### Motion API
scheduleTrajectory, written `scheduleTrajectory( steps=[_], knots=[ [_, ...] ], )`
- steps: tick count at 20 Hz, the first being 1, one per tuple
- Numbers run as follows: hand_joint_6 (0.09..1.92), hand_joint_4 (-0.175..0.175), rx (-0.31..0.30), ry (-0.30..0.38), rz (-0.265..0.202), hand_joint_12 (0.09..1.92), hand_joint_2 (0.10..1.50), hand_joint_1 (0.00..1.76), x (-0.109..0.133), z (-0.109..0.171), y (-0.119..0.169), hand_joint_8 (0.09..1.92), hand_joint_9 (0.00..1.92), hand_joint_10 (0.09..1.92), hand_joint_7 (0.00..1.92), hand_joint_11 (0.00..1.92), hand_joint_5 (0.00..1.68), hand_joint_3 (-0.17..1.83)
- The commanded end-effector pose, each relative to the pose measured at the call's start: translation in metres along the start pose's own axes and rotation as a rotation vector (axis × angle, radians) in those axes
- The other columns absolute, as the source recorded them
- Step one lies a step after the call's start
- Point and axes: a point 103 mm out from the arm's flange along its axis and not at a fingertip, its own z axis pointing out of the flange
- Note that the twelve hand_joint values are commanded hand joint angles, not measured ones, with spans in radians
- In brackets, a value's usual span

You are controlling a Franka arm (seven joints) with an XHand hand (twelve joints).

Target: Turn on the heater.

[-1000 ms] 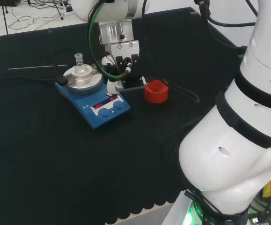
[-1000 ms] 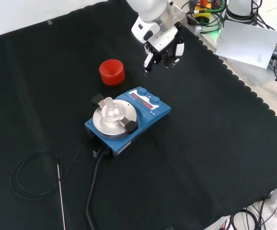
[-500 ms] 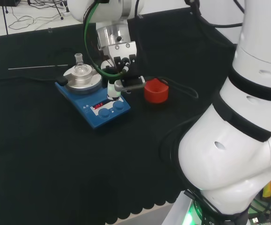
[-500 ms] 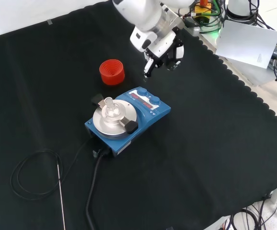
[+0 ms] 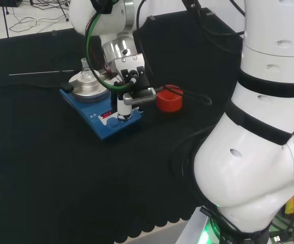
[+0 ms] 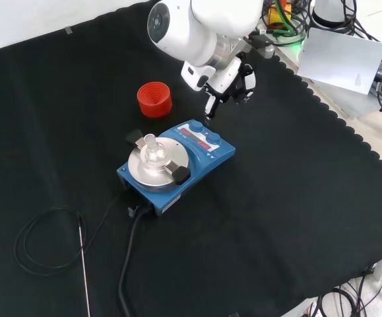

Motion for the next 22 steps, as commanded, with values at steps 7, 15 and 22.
scheduleTrajectory(
  steps=[7, 15, 22],
  knots=[
    [0.41, -0.031, 0.030, -0.018, -0.013, 1.26, 0.68, 1.38, 0.009, 0.010, 0.002, 1.72, 1.38, 1.52, 1.37, 1.03, 0.33, 0.97],
    [0.40, -0.031, 0.022, -0.047, -0.007, 1.26, 0.67, 1.38, 0.027, 0.008, 0.003, 1.72, 1.38, 1.52, 1.37, 1.03, 0.34, 0.98],
    [0.40, -0.030, 0.039, -0.032, -0.015, 1.25, 0.67, 1.38, 0.014, 0.010, 0.014, 1.72, 1.38, 1.51, 1.37, 1.03, 0.35, 0.98]
  ],
)
